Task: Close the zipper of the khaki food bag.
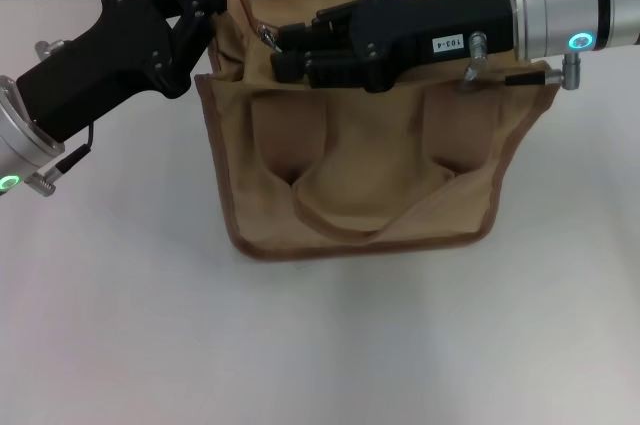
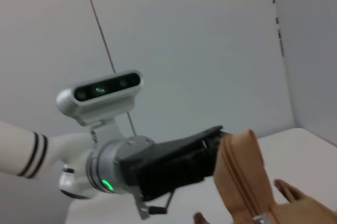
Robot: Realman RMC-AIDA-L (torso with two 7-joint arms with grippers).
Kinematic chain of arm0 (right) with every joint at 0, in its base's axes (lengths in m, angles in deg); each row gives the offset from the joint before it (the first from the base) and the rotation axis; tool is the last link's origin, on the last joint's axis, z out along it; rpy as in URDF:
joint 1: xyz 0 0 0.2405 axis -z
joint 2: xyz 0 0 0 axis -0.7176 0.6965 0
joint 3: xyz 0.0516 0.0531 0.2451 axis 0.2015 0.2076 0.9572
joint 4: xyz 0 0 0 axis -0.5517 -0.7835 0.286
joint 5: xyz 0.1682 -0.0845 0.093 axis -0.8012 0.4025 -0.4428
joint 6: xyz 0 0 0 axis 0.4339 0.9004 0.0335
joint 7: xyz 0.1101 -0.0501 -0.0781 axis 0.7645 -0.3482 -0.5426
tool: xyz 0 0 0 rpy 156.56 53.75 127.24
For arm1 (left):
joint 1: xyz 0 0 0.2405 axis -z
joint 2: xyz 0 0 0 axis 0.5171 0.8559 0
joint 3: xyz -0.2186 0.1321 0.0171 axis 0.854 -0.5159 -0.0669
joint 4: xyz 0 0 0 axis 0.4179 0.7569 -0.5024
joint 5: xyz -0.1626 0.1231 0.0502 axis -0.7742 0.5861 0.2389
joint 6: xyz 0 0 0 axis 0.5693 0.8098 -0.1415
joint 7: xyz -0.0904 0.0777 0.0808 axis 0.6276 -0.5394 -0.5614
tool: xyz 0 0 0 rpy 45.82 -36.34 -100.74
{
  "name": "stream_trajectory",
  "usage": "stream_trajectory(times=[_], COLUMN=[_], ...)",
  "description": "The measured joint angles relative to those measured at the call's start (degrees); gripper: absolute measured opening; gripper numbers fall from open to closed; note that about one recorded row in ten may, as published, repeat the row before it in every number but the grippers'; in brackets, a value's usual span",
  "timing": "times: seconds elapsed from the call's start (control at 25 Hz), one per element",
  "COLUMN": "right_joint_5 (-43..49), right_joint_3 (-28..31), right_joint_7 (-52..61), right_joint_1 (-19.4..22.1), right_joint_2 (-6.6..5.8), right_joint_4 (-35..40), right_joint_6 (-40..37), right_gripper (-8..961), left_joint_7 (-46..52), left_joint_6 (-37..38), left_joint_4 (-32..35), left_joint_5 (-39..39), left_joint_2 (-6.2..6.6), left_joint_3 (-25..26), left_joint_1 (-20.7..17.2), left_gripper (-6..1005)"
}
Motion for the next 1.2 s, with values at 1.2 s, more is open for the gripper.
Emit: stream_trajectory(times=[1.2], right_joint_5=[1.8], right_joint_3=[-1.5], right_joint_7=[15.4], right_joint_1=[0.6], right_joint_2=[-0.39], right_joint_4=[1.4], right_joint_6=[-1.4], right_gripper=[366], left_joint_7=[-0.1], left_joint_6=[1.1], left_joint_4=[0.0], left_joint_5=[-0.1], left_joint_2=[0.01], left_joint_3=[-0.2], left_joint_1=[0.1], left_gripper=[19])
